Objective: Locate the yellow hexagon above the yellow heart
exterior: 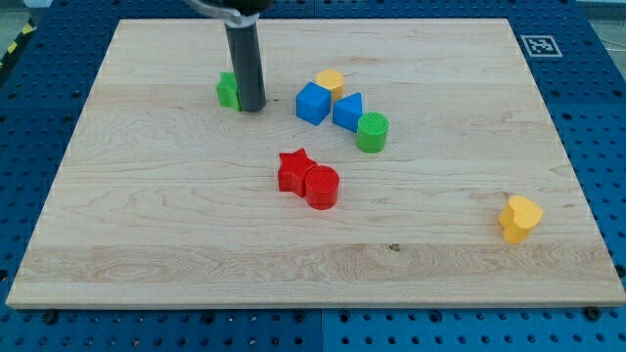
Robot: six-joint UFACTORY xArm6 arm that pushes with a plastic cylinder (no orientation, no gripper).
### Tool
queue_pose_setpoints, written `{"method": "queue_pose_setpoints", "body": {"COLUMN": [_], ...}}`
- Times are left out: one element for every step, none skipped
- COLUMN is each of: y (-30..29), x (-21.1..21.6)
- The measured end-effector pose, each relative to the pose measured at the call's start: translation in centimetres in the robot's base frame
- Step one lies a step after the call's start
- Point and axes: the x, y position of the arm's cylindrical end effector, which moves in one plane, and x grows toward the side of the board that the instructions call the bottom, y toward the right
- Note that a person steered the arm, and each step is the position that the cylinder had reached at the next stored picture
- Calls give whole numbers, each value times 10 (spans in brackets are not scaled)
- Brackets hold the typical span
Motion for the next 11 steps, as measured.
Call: {"method": "queue_pose_setpoints", "body": {"y": [9, 50, 100, 136, 117, 84, 81, 128, 207, 220, 205], "x": [-27, -28, -26, -6, -21, -26, 14, 35, 29, 18, -14]}}
